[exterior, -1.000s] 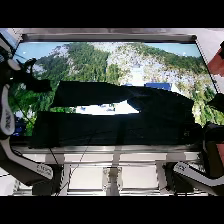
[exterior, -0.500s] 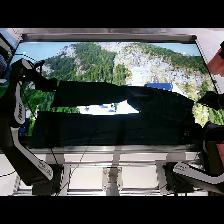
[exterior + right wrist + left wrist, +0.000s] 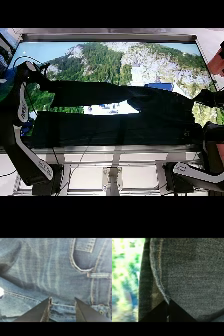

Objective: Fold the clothes and pants, and hang the long-sleeved shirts on hangers.

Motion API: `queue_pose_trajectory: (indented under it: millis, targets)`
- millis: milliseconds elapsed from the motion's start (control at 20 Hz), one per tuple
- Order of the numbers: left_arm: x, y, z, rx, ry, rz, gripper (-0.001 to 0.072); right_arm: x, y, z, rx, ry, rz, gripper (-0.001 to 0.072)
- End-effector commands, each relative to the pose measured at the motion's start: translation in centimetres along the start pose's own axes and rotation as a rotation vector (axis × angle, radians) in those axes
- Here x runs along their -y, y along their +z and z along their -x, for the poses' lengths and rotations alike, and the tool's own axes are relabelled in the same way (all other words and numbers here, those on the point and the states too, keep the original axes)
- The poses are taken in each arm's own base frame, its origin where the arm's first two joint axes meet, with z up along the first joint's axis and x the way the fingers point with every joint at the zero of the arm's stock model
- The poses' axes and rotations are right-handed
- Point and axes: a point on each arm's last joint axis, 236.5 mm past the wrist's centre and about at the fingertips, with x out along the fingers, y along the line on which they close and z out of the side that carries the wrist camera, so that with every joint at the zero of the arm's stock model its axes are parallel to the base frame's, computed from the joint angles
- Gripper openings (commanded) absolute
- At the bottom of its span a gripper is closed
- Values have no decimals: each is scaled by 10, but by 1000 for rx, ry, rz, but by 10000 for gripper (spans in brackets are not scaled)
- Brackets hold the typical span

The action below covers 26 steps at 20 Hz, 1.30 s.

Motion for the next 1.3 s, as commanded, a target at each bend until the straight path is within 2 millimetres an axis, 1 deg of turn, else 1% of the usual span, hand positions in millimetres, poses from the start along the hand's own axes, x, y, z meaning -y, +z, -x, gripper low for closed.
queue_pose_trajectory:
  millis: [0, 100, 150, 200, 250, 300, 350, 400, 500, 750, 900, 1000, 1100, 1250]
  targets:
    - [-36, 11, 20, 66, 120, 88, 24, -2, 6, -18, -10, 23, -11, 328]
    - [-70, 21, 54, 157, 214, 174, 24, 1, 18, -33, 16, 9, -27, 314]
    - [-81, 25, 70, 202, 227, 201, 25, 3, 26, -40, 37, -3, -36, 298]
    - [-91, 27, 83, 236, 236, 229, 25, 6, 33, -49, 56, -18, -58, 298]
    - [-101, 26, 94, 258, 243, 252, 25, 15, 39, -56, 72, -49, -105, 294]
    - [-110, 23, 102, 268, 248, 277, 24, 28, 45, -61, 93, -89, -181, 290]
    - [-117, 20, 106, 269, 251, 293, 24, 34, 49, -66, 109, -99, -222, 290]
    - [-123, 16, 107, 262, 252, 305, 25, 36, 53, -71, 120, -92, -236, 290]
    - [-127, 13, 107, 255, 253, 313, 25, 27, 62, -86, 140, -40, -267, 291]
    - [-124, 13, 106, 254, 251, 309, 25, 5, 73, -133, 108, -15, -218, 291]
    - [-124, 13, 106, 250, 251, 309, 25, -11, 86, -151, 76, 5, -176, 291]
    - [-123, 12, 105, 247, 250, 310, 26, -17, 90, -160, 60, 11, -172, 290]
    - [-122, 12, 105, 245, 241, 314, 25, -17, 85, -169, 30, 17, -179, 290]
    - [-121, 12, 105, 252, 231, 364, 26, -13, 64, -183, -58, 20, -185, 290]
